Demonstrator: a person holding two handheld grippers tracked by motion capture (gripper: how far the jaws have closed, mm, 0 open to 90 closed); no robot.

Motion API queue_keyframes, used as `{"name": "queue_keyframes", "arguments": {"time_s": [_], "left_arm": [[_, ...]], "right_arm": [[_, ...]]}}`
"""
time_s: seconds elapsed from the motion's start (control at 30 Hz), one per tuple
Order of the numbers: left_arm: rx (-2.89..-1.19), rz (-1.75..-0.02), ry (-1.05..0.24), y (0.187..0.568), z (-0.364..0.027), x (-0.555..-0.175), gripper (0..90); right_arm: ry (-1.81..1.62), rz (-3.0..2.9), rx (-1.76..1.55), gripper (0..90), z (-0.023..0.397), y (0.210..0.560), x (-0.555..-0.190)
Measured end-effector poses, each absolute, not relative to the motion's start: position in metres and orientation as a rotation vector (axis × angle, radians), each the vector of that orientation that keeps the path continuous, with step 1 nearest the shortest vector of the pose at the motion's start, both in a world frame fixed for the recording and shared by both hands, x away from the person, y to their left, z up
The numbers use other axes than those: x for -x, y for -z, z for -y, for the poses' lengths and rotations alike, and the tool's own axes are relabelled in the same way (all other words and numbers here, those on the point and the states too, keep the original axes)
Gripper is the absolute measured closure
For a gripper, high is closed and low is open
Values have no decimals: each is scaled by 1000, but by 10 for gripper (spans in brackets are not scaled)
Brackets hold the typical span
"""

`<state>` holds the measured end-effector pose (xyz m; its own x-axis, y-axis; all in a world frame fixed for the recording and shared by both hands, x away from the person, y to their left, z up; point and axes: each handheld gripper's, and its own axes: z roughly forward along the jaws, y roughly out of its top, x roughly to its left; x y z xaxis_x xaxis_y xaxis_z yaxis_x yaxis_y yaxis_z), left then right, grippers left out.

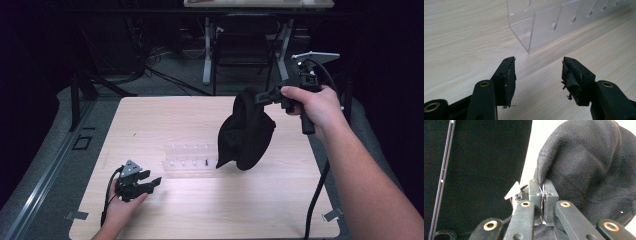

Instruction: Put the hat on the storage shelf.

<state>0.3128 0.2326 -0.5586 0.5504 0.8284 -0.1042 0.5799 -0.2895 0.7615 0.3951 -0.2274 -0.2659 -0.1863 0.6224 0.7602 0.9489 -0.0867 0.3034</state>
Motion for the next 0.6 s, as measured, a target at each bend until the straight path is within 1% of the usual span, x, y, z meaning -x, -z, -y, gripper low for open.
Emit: {"name": "queue_keyframes", "arguments": {"time_s": [0.6], "left_arm": [[-2000, -1130, -403, 559, -232, -313, 448]], "right_arm": [[1177, 1792, 1693, 883, 207, 279, -417]]}}
